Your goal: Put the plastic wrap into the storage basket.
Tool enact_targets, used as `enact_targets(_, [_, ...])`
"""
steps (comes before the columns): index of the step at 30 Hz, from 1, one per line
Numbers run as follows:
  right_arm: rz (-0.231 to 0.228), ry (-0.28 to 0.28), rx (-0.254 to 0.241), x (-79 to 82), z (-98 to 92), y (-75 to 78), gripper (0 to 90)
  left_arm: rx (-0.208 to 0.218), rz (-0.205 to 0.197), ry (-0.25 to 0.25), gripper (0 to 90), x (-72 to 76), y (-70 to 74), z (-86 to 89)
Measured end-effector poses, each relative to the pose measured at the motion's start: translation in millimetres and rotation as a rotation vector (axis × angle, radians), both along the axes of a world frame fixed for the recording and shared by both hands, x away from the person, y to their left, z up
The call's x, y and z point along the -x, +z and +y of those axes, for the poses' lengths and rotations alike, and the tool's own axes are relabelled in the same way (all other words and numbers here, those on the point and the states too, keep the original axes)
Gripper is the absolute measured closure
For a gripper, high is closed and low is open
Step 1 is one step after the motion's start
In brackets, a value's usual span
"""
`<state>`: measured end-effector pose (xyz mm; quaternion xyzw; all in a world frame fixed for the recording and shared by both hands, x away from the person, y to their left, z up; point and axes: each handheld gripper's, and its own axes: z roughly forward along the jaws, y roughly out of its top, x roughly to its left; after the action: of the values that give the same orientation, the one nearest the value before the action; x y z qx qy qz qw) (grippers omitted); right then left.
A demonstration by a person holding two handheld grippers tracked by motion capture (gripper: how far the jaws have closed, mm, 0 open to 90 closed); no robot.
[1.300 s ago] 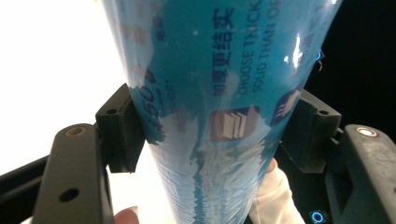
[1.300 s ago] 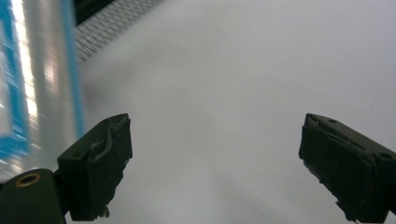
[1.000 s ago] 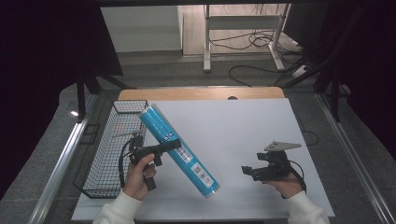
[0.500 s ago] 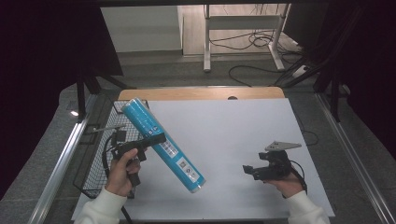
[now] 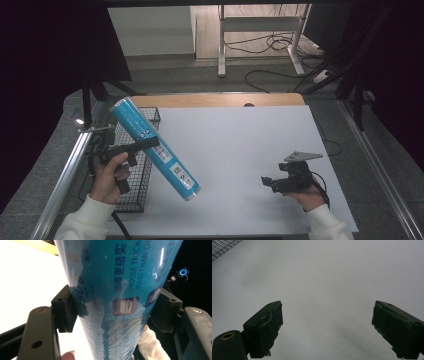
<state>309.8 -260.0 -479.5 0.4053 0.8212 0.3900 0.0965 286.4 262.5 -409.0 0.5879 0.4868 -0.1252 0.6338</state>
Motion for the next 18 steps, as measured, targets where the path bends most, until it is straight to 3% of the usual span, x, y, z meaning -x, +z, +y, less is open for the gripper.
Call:
enact_targets(4, [-0.003,-0.002,0.009,-0.2,0.5,-1.1,10.0,-0.018,0.003,0.009,32.0,1.0,6.6,13.2])
enact_targets(6, [-0.004,-0.003,0.014,0.0,1.2,-1.6,10.0,-0.054,-0.008,0.024,32.0,1.8,11.3,23.4])
enact_targets(11, [-0.007,-0.003,0.022,-0.2,1.7,-2.3,10.0,-0.064,0.005,0.035,32.0,3.3,16.2,36.2])
enact_targets(18, [-0.004,-0.009,0.025,-0.7,2.2,-3.0,10.0,-0.139,0.016,0.057,32.0,1.0,20.7,54.4])
